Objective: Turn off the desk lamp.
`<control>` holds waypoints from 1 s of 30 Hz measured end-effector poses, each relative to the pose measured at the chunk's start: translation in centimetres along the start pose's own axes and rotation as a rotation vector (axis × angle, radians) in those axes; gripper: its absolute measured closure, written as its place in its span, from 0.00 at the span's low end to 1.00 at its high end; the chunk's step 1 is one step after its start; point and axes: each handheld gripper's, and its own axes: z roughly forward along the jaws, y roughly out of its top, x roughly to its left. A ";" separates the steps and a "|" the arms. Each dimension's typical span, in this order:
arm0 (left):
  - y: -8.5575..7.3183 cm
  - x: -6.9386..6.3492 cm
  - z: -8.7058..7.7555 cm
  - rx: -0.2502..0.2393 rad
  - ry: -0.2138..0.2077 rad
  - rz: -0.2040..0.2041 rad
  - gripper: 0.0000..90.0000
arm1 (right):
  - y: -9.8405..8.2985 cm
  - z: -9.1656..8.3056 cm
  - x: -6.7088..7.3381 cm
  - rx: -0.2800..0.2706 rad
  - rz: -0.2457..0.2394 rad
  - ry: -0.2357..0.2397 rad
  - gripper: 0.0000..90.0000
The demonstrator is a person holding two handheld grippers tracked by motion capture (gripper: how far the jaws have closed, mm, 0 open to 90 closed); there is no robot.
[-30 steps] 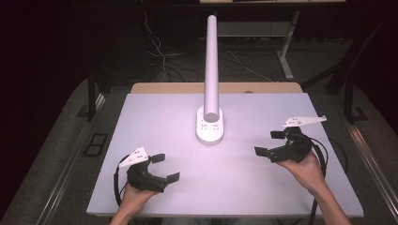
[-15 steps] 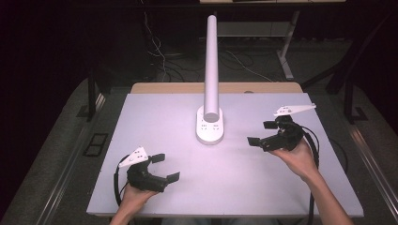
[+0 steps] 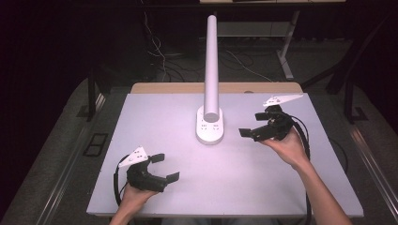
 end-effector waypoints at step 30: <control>0.1 0.1 0.0 0.000 -0.003 0.007 0.00 | 3.8 5.5 -3.4 0.018 0.045 -0.001 0.01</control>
